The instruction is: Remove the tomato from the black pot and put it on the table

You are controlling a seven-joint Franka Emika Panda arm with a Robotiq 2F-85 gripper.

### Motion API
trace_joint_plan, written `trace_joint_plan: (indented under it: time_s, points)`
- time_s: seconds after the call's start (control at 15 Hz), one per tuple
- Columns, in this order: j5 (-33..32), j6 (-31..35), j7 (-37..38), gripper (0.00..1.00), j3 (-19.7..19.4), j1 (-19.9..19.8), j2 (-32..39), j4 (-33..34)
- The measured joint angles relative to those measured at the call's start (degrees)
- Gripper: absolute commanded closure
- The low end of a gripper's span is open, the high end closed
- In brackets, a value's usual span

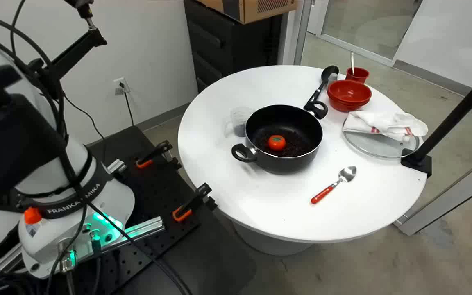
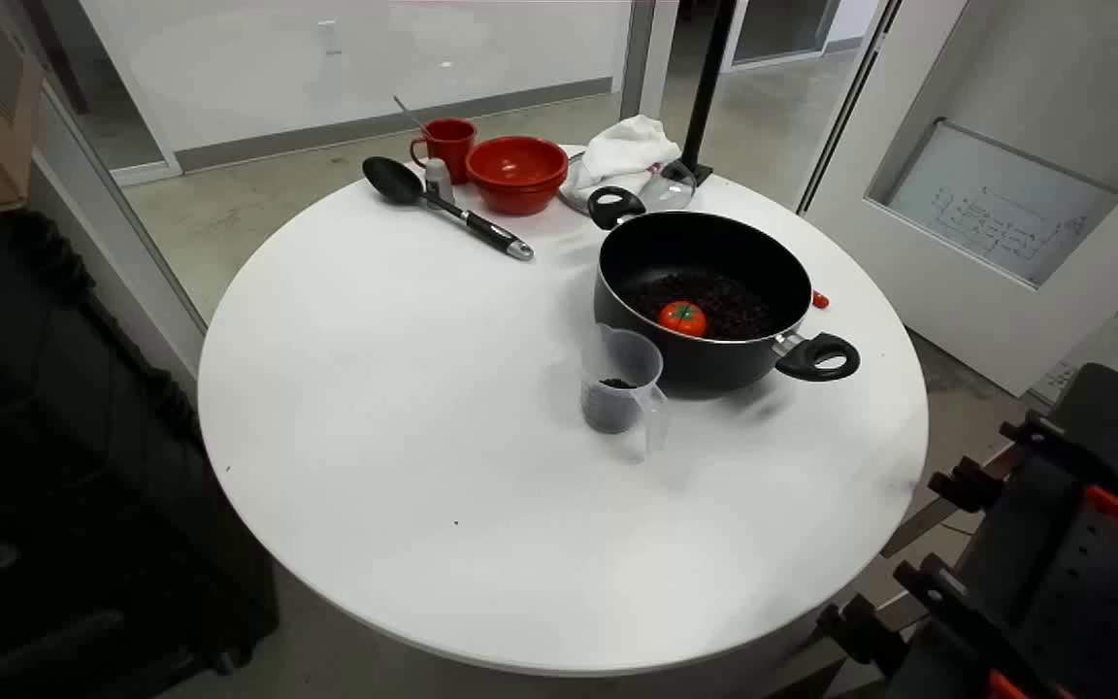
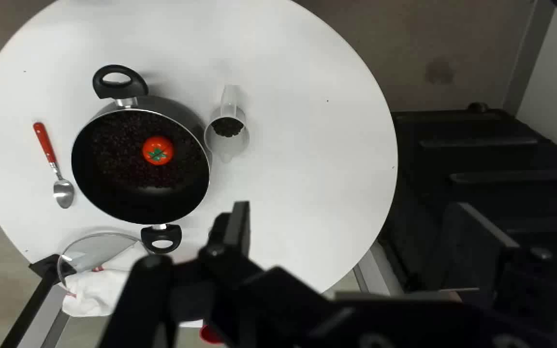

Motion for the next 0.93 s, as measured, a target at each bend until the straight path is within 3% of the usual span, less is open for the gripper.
trace_joint_plan:
  time_s: [0.73, 0.93]
  points:
    - [-0.1, 0.2, -0.2, 0.00, 0.0, 0.0, 0.0, 0.0]
    - [-0.1, 7.9, -0.5, 0.00, 0.3, -0.3, 0.5, -2.5]
